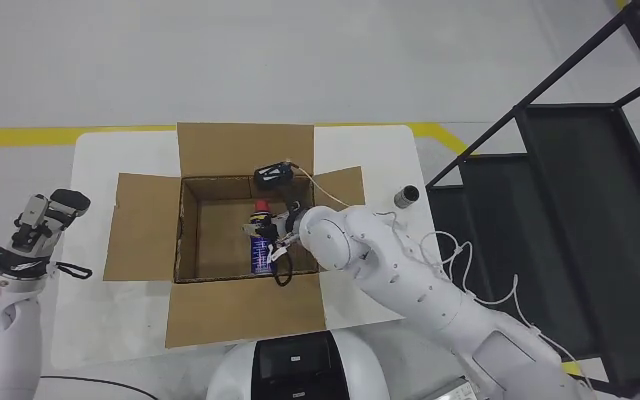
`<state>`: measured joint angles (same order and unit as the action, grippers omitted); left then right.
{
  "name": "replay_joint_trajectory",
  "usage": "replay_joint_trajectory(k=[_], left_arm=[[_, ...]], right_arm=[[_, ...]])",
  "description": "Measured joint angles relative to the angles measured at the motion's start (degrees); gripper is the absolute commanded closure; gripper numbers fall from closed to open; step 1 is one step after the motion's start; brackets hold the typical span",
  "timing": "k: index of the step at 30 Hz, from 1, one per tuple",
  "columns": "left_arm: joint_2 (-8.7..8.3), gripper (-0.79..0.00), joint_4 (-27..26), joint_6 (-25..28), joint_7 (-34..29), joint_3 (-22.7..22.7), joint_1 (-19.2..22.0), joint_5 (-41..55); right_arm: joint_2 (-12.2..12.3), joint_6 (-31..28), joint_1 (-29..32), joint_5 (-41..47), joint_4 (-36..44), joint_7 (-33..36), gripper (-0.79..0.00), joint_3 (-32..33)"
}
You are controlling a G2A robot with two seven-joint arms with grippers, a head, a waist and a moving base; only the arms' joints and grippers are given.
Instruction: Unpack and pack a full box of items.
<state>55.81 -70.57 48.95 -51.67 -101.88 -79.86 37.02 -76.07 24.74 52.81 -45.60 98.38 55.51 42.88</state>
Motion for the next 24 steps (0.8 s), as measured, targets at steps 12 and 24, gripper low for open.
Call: replay_joint_trajectory(k=[12,24], left_arm=[[0.00,-0.785,0.00,0.00,0.00,0.00,0.00,0.00],[0.00,-0.785,0.00,0.00,0.00,0.00,0.00,0.00]], right_arm=[[0.01,-0.16,0.06,-0.27,-0.14,-0.24,-0.785,-0.10],[-4.81,0.61,-8.19,-3.13,-14.99,-0.54,-0.785,-8.93]])
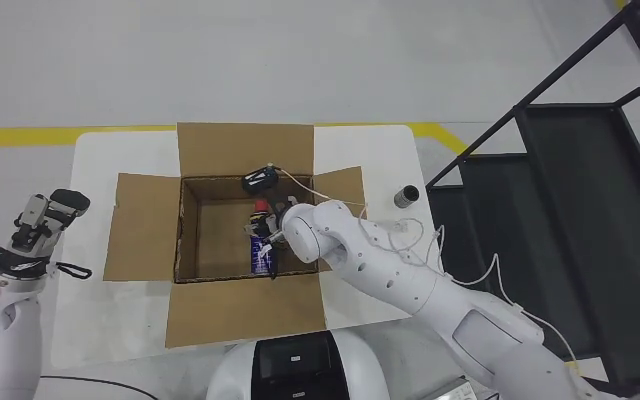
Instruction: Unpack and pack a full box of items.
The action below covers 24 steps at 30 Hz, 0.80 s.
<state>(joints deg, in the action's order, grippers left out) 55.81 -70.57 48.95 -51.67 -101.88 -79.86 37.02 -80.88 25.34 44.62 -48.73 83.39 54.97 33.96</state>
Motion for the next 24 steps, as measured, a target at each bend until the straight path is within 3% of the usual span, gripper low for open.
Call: replay_joint_trajectory(k=[4,24], left_arm=[[0.00,-0.785,0.00,0.00,0.00,0.00,0.00,0.00],[0.00,-0.785,0.00,0.00,0.00,0.00,0.00,0.00]], right_arm=[[-0.95,0.62,-0.73,-0.47,-1.20,0.01,-0.785,-1.09],[-0.95,0.64,-0.72,-0.53,-1.20,0.01,-0.785,-1.08]])
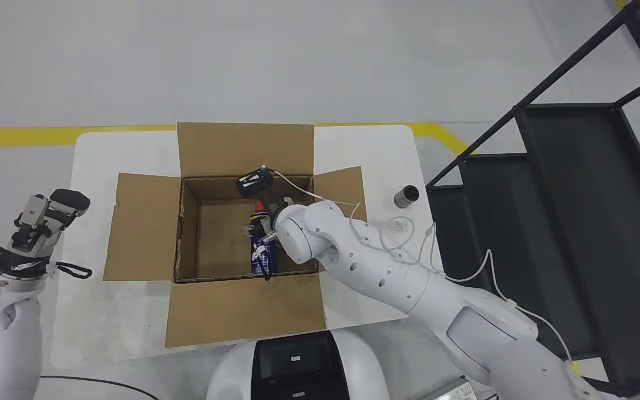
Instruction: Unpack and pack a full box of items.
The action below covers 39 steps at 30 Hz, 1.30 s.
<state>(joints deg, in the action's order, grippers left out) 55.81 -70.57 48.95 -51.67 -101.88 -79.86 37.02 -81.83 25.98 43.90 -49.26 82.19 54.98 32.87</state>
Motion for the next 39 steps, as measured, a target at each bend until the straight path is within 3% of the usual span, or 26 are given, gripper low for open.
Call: replay_joint_trajectory(k=[31,39], left_arm=[[0.00,-0.785,0.00,0.00,0.00,0.00,0.00,0.00],[0.00,-0.785,0.00,0.00,0.00,0.00,0.00,0.00]], right_arm=[[-0.08,-0.53,0.47,0.52,-0.83,-0.22,-0.785,0.29],[-2.89,0.90,-1.71,7.13,-6.82,2.45,-0.785,-0.25]])
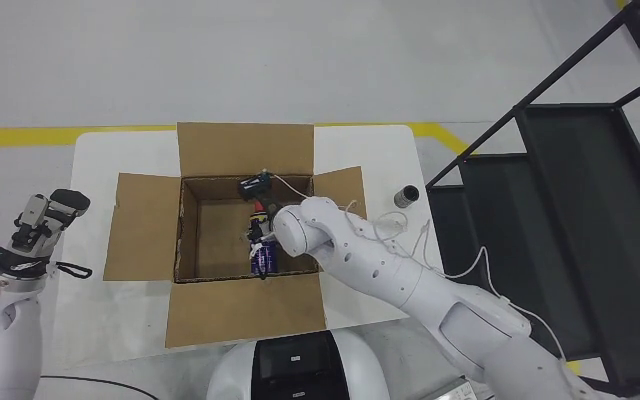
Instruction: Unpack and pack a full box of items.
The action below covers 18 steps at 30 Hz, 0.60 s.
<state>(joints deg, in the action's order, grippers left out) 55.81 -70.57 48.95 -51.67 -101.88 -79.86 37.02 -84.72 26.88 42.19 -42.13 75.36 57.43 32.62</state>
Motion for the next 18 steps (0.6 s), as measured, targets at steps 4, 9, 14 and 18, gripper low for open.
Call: replay_joint_trajectory(k=[4,9,14,18], left_arm=[[0.00,-0.785,0.00,0.00,0.00,0.00,0.00,0.00],[0.00,-0.785,0.00,0.00,0.00,0.00,0.00,0.00],[0.00,-0.785,0.00,0.00,0.00,0.00,0.00,0.00],[0.00,-0.785,0.00,0.00,0.00,0.00,0.00,0.00]], right_arm=[[-2.08,1.52,-1.17,3.74,-4.38,-0.74,-0.785,-1.11],[-4.51,1.06,-2.71,6.30,-8.64,-3.75,-0.785,-2.67],[-6.68,0.43,-3.77,8.50,-13.57,-5.76,-0.785,-3.71],[-8.05,-0.51,-4.38,9.93,-17.17,-6.75,-0.785,-4.12]])
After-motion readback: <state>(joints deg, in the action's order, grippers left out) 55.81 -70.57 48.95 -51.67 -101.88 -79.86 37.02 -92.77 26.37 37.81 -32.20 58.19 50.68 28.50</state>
